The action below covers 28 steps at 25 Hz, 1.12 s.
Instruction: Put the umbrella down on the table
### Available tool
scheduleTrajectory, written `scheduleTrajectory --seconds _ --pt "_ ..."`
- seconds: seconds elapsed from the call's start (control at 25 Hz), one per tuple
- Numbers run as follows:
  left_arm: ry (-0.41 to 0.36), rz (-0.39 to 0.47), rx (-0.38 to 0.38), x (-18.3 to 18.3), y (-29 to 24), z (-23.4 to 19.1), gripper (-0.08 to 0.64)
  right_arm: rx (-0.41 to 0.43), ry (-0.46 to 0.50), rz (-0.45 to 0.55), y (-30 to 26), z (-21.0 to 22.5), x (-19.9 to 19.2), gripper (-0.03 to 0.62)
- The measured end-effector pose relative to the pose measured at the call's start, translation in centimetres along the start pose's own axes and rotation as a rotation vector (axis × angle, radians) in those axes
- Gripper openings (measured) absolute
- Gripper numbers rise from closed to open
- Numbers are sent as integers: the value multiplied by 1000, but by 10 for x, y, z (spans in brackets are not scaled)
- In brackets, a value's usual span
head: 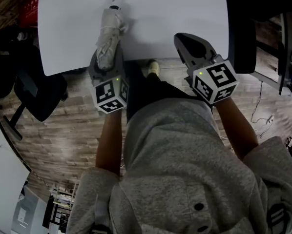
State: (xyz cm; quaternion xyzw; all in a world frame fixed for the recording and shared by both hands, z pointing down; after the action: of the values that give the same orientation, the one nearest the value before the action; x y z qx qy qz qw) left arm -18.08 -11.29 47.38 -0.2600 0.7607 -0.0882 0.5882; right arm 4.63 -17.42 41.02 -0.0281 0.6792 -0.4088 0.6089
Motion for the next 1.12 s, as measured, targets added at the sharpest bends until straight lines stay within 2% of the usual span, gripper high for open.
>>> scheduleTrajectory --seconds 0.2,0.48,1.12 --pt "15 -19 -2 -11 -5 0 242 -8 -2 -4 1 4 -2 34" --pt "-4 -58 19 -22 -12 -2 252 -24 -7 -4 3 10 -2 34" --pt "-13 -69 31 -32 -22 -4 256 -37 1 5 14 6 -7 34"
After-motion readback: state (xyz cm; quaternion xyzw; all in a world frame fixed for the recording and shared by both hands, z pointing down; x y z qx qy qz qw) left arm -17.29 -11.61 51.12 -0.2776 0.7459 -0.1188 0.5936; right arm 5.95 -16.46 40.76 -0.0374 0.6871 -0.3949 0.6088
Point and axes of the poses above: the fingertips, and each gripper's own axes: y backward along the fingers, z to its right, x out of its top, the point moved 5 cm from there along y, backward along the fingers, and after that the axes turned 15 degrees about -x, right-handed, at the moved point
